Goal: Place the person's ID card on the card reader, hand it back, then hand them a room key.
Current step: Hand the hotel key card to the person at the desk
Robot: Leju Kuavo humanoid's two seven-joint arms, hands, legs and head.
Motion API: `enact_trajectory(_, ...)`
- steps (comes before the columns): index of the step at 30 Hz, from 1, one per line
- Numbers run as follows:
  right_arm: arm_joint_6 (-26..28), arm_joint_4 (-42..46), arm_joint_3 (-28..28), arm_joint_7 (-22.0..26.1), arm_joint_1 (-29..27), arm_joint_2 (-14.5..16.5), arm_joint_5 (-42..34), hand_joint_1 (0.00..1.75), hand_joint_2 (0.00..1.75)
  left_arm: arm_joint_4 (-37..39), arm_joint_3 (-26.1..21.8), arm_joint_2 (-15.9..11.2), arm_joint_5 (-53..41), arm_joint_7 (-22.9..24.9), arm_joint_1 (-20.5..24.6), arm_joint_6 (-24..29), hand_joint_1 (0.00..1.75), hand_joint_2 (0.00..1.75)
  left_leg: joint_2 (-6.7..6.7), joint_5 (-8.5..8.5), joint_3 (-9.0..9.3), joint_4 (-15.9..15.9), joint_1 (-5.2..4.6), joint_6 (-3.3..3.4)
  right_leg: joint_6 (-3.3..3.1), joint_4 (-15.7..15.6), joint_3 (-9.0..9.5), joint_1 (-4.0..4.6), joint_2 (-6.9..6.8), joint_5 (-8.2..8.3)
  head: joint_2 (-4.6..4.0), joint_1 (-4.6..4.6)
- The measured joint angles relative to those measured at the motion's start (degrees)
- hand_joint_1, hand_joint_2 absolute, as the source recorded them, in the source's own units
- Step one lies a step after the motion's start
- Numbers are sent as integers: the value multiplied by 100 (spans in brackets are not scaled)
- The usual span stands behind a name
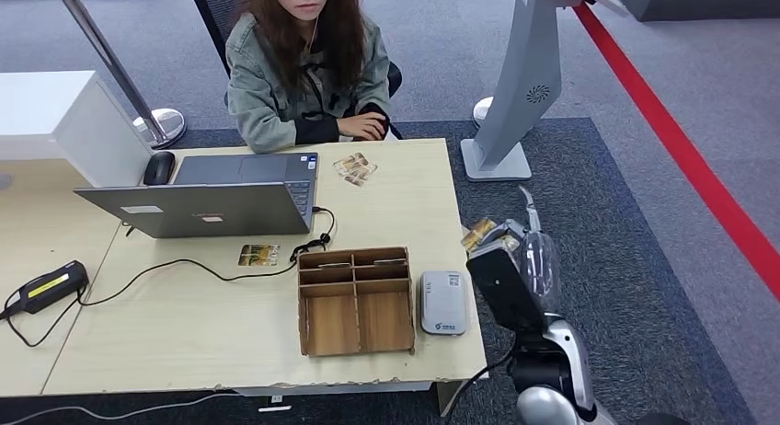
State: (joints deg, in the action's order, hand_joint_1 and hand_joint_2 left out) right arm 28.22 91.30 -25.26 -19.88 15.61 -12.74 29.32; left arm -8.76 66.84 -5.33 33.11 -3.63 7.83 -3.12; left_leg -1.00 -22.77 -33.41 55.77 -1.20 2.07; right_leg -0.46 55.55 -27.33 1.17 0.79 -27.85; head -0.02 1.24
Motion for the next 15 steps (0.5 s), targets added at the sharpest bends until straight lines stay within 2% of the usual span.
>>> enact_trajectory(7,-193,-41,-66,-260,959,14,-94,175,175,0,7,10,-162,-37,16,11,0,175,-3,2,-1,-1,0,-2,-1,3,1,3,-1,1,0,-1)
enact_trajectory(15,-39,-854,-296,-269,1843,389,-344,175,175,-2,29,93,-293,-35,23,74,0,175,-6,2,-4,-1,0,-2,-1,4,2,4,-3,0,0,-1)
